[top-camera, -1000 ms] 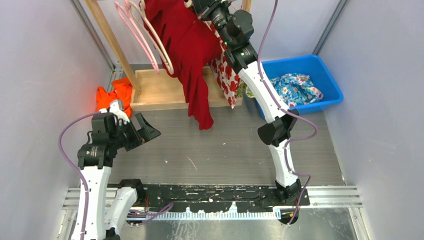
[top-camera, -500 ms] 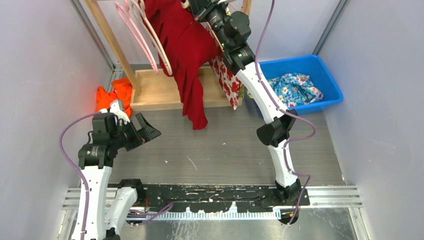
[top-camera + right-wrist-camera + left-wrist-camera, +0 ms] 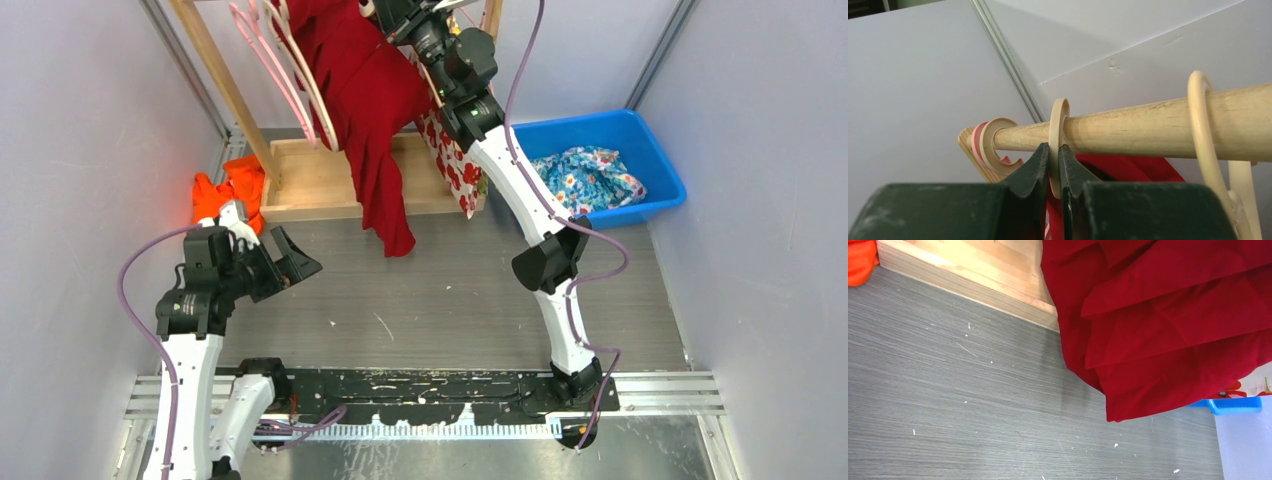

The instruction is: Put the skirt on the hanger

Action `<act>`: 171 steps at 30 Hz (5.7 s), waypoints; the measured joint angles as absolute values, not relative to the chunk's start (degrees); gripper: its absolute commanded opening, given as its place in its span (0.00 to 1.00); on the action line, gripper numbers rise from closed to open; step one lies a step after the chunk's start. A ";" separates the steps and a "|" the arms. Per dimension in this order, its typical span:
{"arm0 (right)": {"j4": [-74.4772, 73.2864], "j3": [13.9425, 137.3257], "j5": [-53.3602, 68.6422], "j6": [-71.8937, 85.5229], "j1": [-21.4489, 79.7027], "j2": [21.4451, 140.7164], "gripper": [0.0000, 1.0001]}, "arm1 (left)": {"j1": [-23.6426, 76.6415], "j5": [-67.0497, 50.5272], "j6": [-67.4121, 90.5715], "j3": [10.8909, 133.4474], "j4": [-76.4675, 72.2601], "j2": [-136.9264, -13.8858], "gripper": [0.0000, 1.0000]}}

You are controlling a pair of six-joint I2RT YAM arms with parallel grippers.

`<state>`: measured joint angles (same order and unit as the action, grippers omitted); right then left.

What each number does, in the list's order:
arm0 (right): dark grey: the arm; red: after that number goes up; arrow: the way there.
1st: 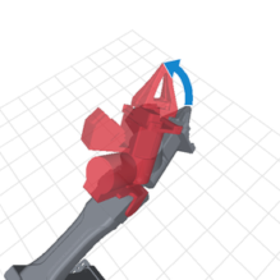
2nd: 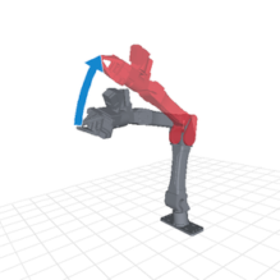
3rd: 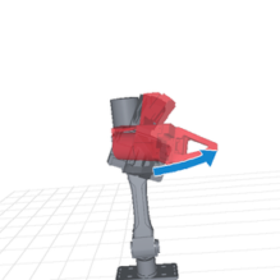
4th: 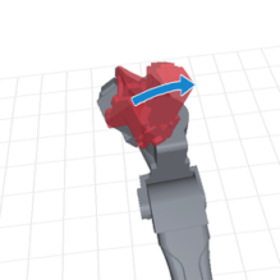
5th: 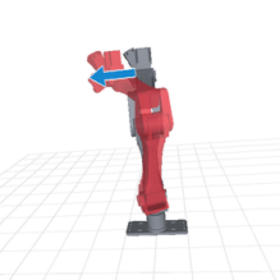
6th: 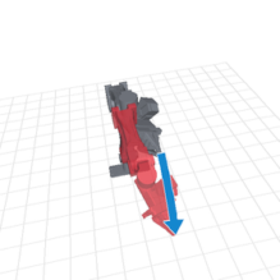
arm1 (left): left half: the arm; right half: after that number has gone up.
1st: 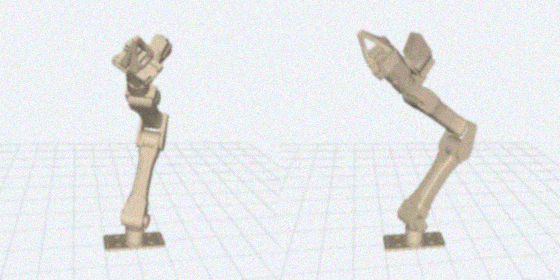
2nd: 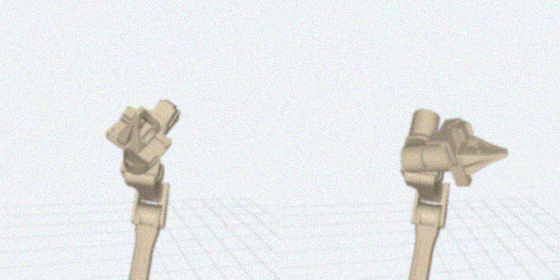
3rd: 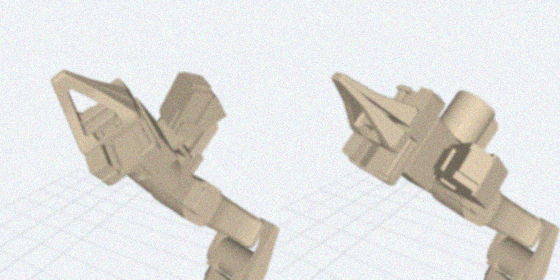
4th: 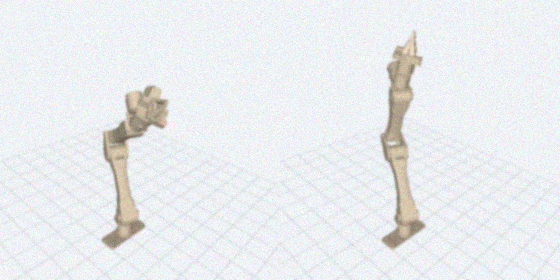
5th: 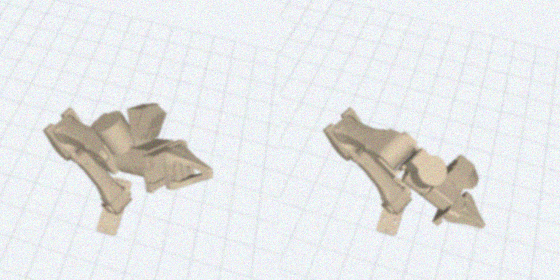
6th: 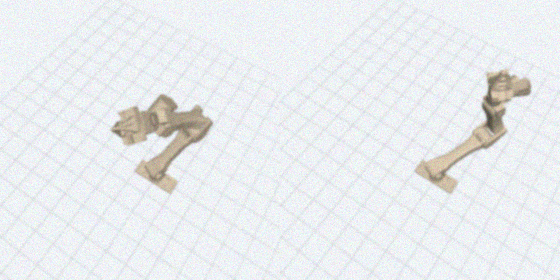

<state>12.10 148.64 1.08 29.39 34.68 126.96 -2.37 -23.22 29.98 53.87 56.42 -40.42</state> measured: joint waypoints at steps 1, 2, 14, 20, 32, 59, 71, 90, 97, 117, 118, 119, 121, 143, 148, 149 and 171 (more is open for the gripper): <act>13.15 147.70 1.08 29.56 34.68 126.69 0.19 | -2.37 -23.24 29.98 53.87 56.42 -40.29 0.93; 13.93 146.76 1.08 29.76 34.68 126.32 0.19 | -2.37 -23.27 29.98 53.87 56.42 -40.23 0.93; 14.26 140.33 1.85 30.50 35.31 122.37 0.25 | -2.37 -23.64 29.98 53.87 56.42 -39.94 0.93; 12.10 138.82 2.94 30.50 35.59 120.77 0.28 | -2.37 -23.66 29.98 53.87 56.45 -39.48 0.93; 7.68 132.29 4.14 29.52 35.94 112.05 0.32 | -2.37 -23.68 30.04 53.87 56.42 -38.96 0.93; -2.76 82.13 8.86 24.10 35.94 71.37 0.89 | -2.37 -24.29 31.55 47.42 54.22 -37.10 1.00; -5.69 74.52 8.45 23.86 35.94 65.45 0.91 | -2.37 -24.69 32.84 46.57 52.12 -36.99 1.00; -9.08 61.89 0.99 23.49 35.90 59.48 0.92 | -2.37 -25.54 36.03 44.82 46.48 -38.92 1.00; -9.96 59.77 1.78 22.92 35.90 59.59 0.92 | -2.37 -23.64 37.08 44.95 45.74 -39.92 1.00; -13.28 59.79 1.93 22.48 35.77 59.90 0.93 | -2.37 -14.90 43.38 38.54 34.37 -39.62 1.00; -13.52 59.79 1.85 22.61 35.77 59.90 0.93 | -2.37 -14.85 43.40 38.46 33.98 -39.62 1.00; -13.80 59.79 1.76 22.65 35.77 59.90 0.93 | -2.37 -14.83 43.46 38.24 33.23 -39.59 1.00; -14.20 59.86 1.74 22.72 35.77 59.92 0.93 | -2.37 -14.81 43.53 37.76 32.34 -39.62 1.00; -15.27 56.49 -1.72 22.33 35.18 55.42 0.93 | -2.37 -13.82 43.05 33.71 25.85 -40.71 1.00; -14.50 53.93 -1.30 22.15 32.10 55.53 0.94 | -2.37 -12.16 42.54 33.17 22.02 -45.58 1.00; -14.13 53.34 -1.08 22.20 30.92 55.53 0.94 | -2.37 -11.64 42.30 33.19 21.23 -47.16 1.00; -0.75 35.38 -4.82 26.87 8.99 56.51 1.00 | -2.37 7.01 30.61 34.30 11.38 -54.96 1.00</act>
